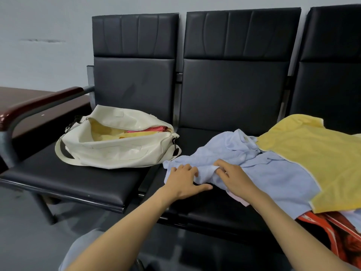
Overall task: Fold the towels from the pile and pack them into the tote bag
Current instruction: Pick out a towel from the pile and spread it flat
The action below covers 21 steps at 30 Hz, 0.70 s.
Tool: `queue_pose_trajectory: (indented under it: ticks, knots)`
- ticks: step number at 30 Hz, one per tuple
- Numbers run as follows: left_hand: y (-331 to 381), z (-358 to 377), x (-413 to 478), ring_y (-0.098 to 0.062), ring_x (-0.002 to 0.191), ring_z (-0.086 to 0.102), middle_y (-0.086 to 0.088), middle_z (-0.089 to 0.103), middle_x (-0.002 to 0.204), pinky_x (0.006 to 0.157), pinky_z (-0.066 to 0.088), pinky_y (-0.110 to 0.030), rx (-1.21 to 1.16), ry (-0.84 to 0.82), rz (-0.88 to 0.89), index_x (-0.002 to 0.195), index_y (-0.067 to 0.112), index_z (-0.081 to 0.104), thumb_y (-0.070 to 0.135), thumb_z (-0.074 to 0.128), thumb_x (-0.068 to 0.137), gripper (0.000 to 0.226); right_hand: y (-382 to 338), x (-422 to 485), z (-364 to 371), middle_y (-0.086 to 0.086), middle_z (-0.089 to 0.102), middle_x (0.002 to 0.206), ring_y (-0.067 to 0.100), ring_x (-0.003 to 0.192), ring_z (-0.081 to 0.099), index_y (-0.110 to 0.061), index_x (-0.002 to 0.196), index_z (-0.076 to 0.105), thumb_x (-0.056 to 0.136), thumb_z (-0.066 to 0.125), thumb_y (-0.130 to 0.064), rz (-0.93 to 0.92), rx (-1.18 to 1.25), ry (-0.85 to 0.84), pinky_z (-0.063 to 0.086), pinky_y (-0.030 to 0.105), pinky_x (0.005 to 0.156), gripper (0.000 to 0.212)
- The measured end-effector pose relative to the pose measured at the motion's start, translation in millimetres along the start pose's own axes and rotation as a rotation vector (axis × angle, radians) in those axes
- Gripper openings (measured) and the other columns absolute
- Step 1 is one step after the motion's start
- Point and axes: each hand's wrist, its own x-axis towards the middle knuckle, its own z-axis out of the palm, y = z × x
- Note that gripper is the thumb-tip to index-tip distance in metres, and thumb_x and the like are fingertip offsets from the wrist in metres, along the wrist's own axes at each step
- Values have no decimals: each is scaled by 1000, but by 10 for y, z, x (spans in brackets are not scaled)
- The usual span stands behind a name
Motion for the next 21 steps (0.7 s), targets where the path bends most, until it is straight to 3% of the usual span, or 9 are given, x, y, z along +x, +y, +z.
queue_pose_trajectory:
  ticks: [2,4,7,9,14,16,21]
  knots:
    - [91,-55,20,-14,81,47,6,52,82,83,36,-33,-74,120,38,75,21,50,70,38,74,51,-159,-8,-49,-11,56,71,5,68,54,-33,82,52,99,45,-12,-12,163,8,42,15,62,28]
    - [157,-161,24,-20,69,44,5,43,66,71,33,-33,-173,194,67,62,18,39,44,43,79,31,-245,-3,-111,-11,54,77,8,74,51,-27,92,53,101,44,-14,-2,178,68,38,12,63,17]
    - [160,-307,0,-28,72,51,-6,55,73,65,30,-32,-163,249,43,79,8,51,17,51,83,10,-220,-24,-259,-8,57,88,6,81,52,-20,101,58,100,46,-15,38,258,222,37,7,68,13]
    - [93,-389,-44,-29,80,55,-7,62,87,64,28,-31,-71,264,-6,96,8,54,14,51,85,13,-195,-81,-363,-11,60,89,1,83,55,-21,99,60,100,48,-15,41,274,205,38,4,70,14]
    - [-83,-692,-138,-28,89,57,-4,60,103,66,35,-31,-99,273,-133,99,14,55,10,50,85,15,-125,-116,-675,5,67,97,21,93,61,-16,100,66,98,52,-21,76,203,263,45,21,76,15]
    - [-86,-871,-172,-28,90,56,-4,58,104,68,37,-32,-105,305,-152,98,15,54,10,49,86,14,-188,-127,-836,8,68,94,24,91,62,-15,97,67,97,53,-25,80,180,274,47,29,77,16]
    - [-28,-1381,-275,-27,92,60,-3,66,97,63,36,-30,-88,408,-235,101,16,59,17,45,93,16,-587,-213,-1317,2,67,90,21,87,60,-19,92,68,95,55,-26,17,117,265,45,28,71,16]
